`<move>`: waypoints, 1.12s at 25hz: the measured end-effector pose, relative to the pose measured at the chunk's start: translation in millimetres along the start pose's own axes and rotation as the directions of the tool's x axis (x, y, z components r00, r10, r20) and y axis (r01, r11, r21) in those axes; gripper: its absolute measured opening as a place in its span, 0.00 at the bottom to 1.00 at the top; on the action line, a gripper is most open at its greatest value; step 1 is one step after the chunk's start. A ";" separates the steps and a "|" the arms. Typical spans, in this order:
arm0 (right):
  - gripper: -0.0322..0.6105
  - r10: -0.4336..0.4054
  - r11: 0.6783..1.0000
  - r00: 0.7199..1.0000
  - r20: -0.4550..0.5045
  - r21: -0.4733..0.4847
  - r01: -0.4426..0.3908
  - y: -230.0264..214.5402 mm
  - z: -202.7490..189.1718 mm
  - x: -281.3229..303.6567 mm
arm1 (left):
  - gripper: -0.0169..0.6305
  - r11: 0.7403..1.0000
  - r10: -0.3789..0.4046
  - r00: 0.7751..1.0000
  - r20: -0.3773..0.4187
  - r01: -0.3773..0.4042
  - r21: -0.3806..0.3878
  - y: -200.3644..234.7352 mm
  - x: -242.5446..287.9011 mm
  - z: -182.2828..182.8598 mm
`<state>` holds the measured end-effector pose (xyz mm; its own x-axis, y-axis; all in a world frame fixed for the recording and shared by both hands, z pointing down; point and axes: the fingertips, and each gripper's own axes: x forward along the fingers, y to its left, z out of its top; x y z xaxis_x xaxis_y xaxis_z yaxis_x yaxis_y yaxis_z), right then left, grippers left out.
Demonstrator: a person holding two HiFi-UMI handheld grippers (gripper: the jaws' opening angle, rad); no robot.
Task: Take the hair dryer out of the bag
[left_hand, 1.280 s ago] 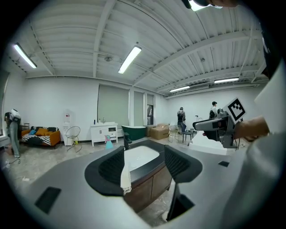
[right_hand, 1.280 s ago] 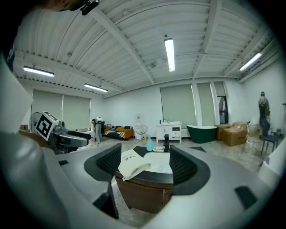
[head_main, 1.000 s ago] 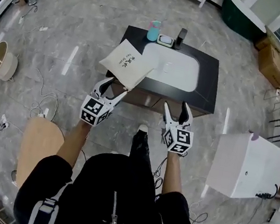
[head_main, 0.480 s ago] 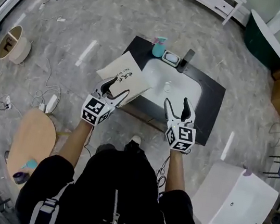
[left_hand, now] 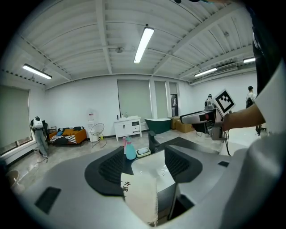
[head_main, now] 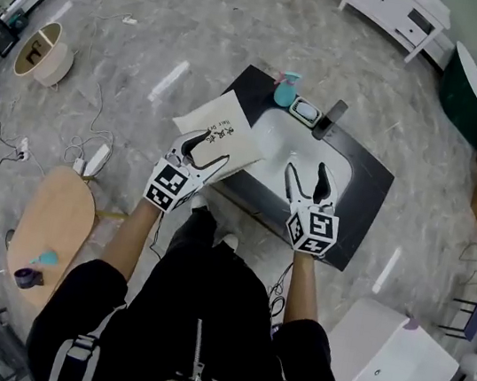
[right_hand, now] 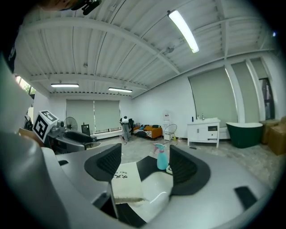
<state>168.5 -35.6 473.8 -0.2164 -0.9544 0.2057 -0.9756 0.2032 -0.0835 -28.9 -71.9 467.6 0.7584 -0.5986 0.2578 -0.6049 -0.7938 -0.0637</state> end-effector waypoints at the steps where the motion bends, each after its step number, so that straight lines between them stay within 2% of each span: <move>1: 0.58 0.006 1.000 1.000 0.000 -0.002 -0.006 1.2 0.4 4.0 | 0.50 1.000 -0.003 1.000 -0.006 0.003 -0.002 0.9 1.3 -1.6; 12: 0.57 0.020 1.000 1.000 -0.019 -0.011 -0.020 6.8 2.8 38.5 | 0.50 0.999 -0.049 0.996 -0.076 0.047 -0.023 19.9 18.9 -25.3; 20: 0.57 0.022 1.000 0.997 -0.079 0.006 -0.022 10.6 -21.8 50.4 | 0.50 0.995 -0.099 0.985 -0.139 0.094 -0.037 18.2 40.3 -64.4; 25: 0.57 0.014 1.000 0.993 -0.115 0.024 -0.012 12.4 -38.1 52.7 | 0.49 0.986 -0.142 0.973 -0.183 0.122 -0.114 10.2 48.0 -85.7; 28: 0.57 0.006 1.000 0.992 -0.129 0.030 -0.003 10.4 -45.3 51.1 | 0.49 0.983 -0.156 0.966 -0.205 0.131 -0.132 6.1 52.1 -99.3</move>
<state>145.6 -72.3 527.7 -0.2257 -0.9169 0.3292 -0.9734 0.1991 -0.1129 -17.2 -97.3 576.4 0.7777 -0.4322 0.4565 -0.5270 -0.8441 0.0987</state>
